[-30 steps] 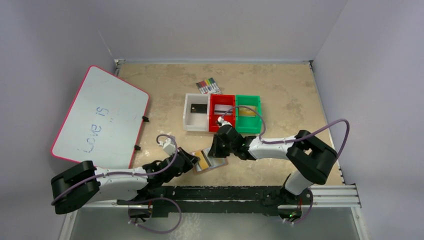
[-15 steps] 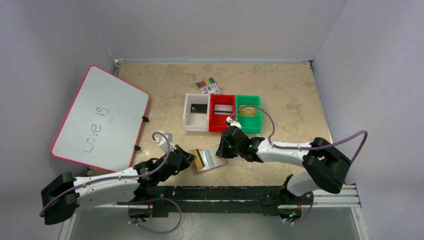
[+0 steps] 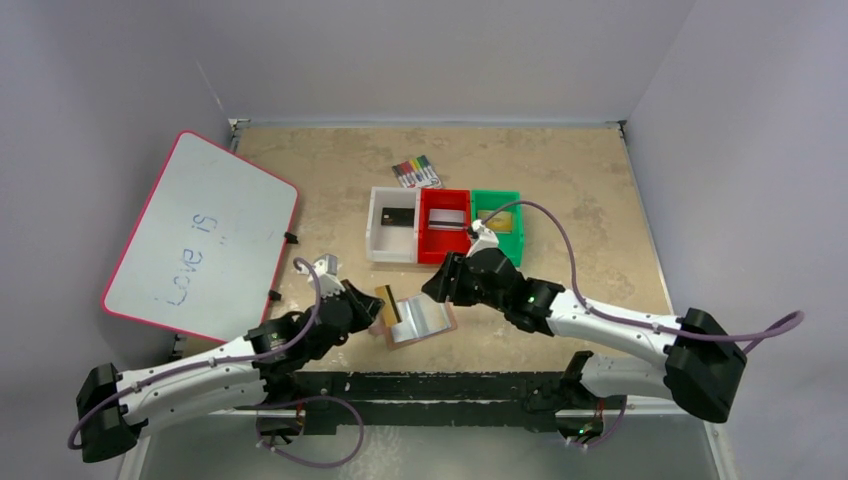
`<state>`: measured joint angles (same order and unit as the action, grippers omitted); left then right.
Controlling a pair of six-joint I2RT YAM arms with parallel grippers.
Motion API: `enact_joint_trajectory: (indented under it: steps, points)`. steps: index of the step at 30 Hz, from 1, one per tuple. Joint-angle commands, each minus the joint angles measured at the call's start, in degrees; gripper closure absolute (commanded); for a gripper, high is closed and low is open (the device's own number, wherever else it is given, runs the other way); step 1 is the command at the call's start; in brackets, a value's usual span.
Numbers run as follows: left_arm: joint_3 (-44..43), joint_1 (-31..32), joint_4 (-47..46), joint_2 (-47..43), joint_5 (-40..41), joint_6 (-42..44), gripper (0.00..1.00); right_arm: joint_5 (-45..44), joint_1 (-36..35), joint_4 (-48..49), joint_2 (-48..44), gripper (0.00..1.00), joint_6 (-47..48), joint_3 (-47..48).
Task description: Take the credit cards out of the card holder
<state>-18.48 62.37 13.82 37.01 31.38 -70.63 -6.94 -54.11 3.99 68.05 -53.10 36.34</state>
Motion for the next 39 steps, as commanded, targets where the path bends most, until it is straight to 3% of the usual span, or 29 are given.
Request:
enact_joint_trajectory:
  steps: [1,5,7,16,24,39]
  points:
    - [-2.91,0.01,-0.38,-3.06,1.39,4.36,1.0,-1.14,-0.06,11.73,-3.68,0.42,1.76,-4.95]
    - [-2.65,0.03,-3.62,-5.15,0.27,6.74,1.0,0.21,-0.06,22.33,-7.74,0.4,1.06,-11.09]
    - [-2.33,0.02,-6.0,-5.82,-1.14,8.32,1.0,5.14,0.22,23.71,-9.47,0.4,0.75,-12.35]
    - [0.65,0.02,-18.94,-6.76,-8.17,12.52,1.0,11.28,1.3,30.14,-11.76,0.31,2.4,-12.98]
    - [1.09,-0.04,-23.03,-8.82,-13.04,14.1,1.0,27.04,9.12,37.05,-10.58,0.26,2.59,-13.79]
    - [5.29,-0.01,-35.14,-7.49,-16.54,12.79,1.0,41.13,10.51,47.11,-5.12,0.46,1.2,-13.1]
